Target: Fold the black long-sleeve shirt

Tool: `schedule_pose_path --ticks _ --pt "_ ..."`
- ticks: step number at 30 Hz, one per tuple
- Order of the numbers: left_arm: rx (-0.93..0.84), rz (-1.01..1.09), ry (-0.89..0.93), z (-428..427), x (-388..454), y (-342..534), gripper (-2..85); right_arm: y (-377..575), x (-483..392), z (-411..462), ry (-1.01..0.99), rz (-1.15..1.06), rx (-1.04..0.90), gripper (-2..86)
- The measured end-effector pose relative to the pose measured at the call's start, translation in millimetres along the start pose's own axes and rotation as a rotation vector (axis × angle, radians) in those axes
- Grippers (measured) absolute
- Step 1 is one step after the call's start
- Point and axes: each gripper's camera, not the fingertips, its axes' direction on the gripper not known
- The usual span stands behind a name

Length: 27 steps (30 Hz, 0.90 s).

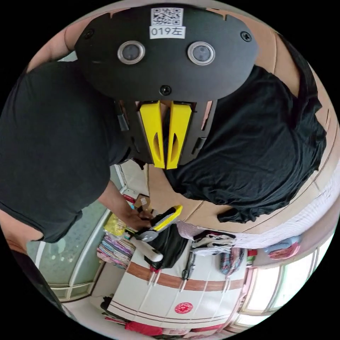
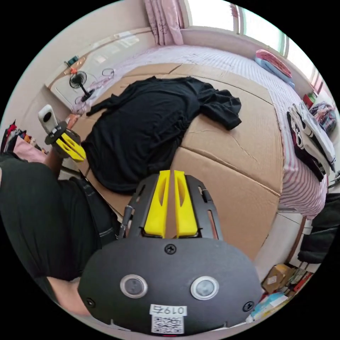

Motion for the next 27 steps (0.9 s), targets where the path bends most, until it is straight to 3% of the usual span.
schedule_pose_path --ticks 2,4,10,13,15,21,27 --pt "0.033 -0.095 -0.119 -8.4 -7.1 10.0 1.5 3.1 -18.1 9.1 -0.069 0.0 0.048 8.8" --pt "0.073 -0.239 -0.276 -19.6 -13.9 26.0 1.4 5.5 -36.6 31.8 0.057 0.081 0.001 11.8" --pt "0.016 -0.393 -0.625 -25.8 3.4 65.7 1.4 16.6 -70.3 61.1 0.272 0.136 -0.028 9.0" --pt "-0.032 -0.405 -0.572 -20.2 11.6 79.8 1.5 23.0 -75.1 76.7 0.51 0.148 -0.11 4.0" --pt "-0.062 -0.421 -0.589 -16.7 17.4 86.6 1.3 30.1 -73.8 74.9 0.539 0.14 -0.113 3.3" --pt "-0.115 -0.397 -0.536 -15.3 42.9 101.5 0.8 67.4 -25.4 60.0 0.224 0.266 -0.057 3.2" --pt "-0.202 -0.28 -0.457 -18.8 79.0 104.6 1.3 114.3 14.0 51.6 0.17 0.359 -0.016 0.5"
